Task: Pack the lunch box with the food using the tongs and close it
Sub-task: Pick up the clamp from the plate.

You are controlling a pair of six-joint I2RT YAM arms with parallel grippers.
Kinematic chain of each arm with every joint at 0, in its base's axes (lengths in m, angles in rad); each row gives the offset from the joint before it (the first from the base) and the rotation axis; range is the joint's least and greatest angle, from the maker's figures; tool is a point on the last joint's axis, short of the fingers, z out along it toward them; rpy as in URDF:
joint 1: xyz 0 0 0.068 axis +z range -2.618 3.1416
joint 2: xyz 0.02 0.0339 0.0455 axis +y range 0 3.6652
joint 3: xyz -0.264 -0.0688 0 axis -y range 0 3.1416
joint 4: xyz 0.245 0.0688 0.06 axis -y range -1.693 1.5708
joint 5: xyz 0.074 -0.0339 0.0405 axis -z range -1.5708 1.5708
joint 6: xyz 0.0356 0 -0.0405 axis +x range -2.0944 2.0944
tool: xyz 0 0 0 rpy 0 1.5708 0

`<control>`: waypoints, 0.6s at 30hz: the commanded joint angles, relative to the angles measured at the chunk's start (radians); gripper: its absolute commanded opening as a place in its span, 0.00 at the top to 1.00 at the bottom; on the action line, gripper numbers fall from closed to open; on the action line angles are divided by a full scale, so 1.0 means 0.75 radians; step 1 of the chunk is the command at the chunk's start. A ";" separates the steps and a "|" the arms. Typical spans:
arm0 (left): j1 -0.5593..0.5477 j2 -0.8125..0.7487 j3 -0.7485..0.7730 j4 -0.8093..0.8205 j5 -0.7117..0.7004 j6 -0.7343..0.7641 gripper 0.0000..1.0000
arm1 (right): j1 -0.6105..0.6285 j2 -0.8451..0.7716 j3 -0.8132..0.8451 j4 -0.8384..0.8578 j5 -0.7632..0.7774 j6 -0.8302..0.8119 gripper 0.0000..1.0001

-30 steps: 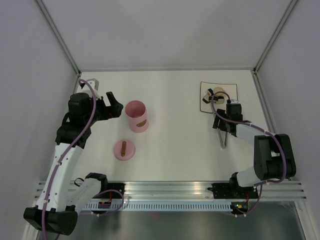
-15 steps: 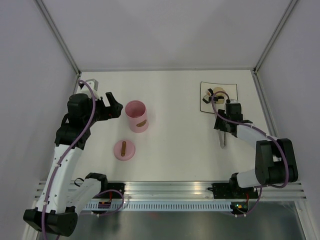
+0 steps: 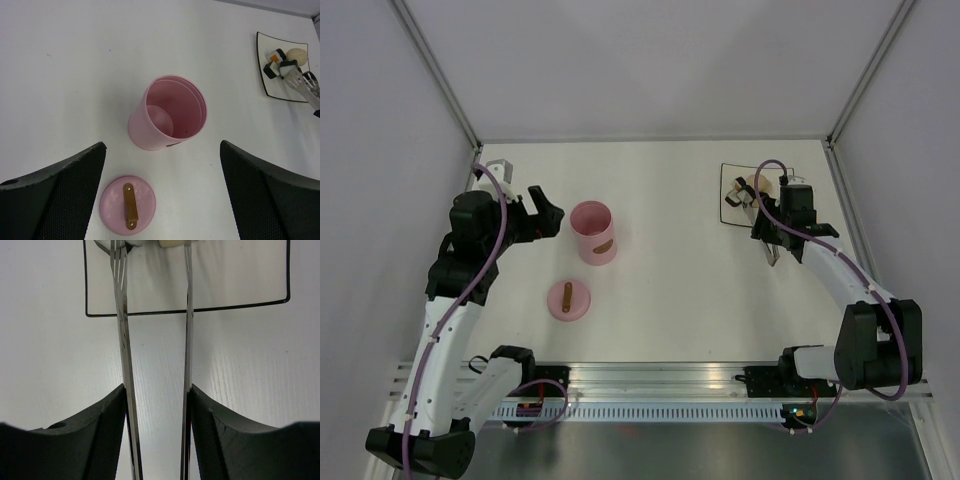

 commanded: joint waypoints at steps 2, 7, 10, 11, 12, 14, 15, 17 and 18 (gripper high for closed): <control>0.000 -0.038 -0.016 0.034 0.002 0.045 0.00 | 0.005 -0.061 0.083 -0.088 -0.032 0.043 0.43; -0.002 -0.048 -0.018 0.034 0.002 0.049 0.00 | 0.007 -0.079 0.094 -0.100 -0.038 0.049 0.43; -0.002 -0.048 -0.016 0.038 0.006 0.049 0.00 | 0.005 -0.094 0.094 -0.090 -0.087 0.033 0.43; -0.002 -0.046 -0.016 0.036 0.008 0.047 0.00 | 0.007 -0.098 0.094 -0.076 -0.089 0.027 0.43; -0.002 -0.048 -0.016 0.034 0.006 0.047 0.00 | 0.007 -0.100 0.092 -0.071 -0.094 0.009 0.43; -0.002 -0.040 -0.016 0.036 0.008 0.045 0.00 | 0.007 -0.094 0.098 -0.061 -0.106 -0.012 0.44; -0.002 -0.040 -0.016 0.034 0.014 0.045 0.00 | 0.005 -0.092 0.098 -0.061 -0.114 -0.028 0.44; -0.002 -0.036 -0.014 0.036 0.016 0.041 0.00 | 0.005 -0.079 0.098 -0.053 -0.139 -0.045 0.43; -0.002 -0.036 -0.014 0.036 0.018 0.041 0.00 | 0.005 -0.075 0.098 -0.051 -0.137 -0.051 0.43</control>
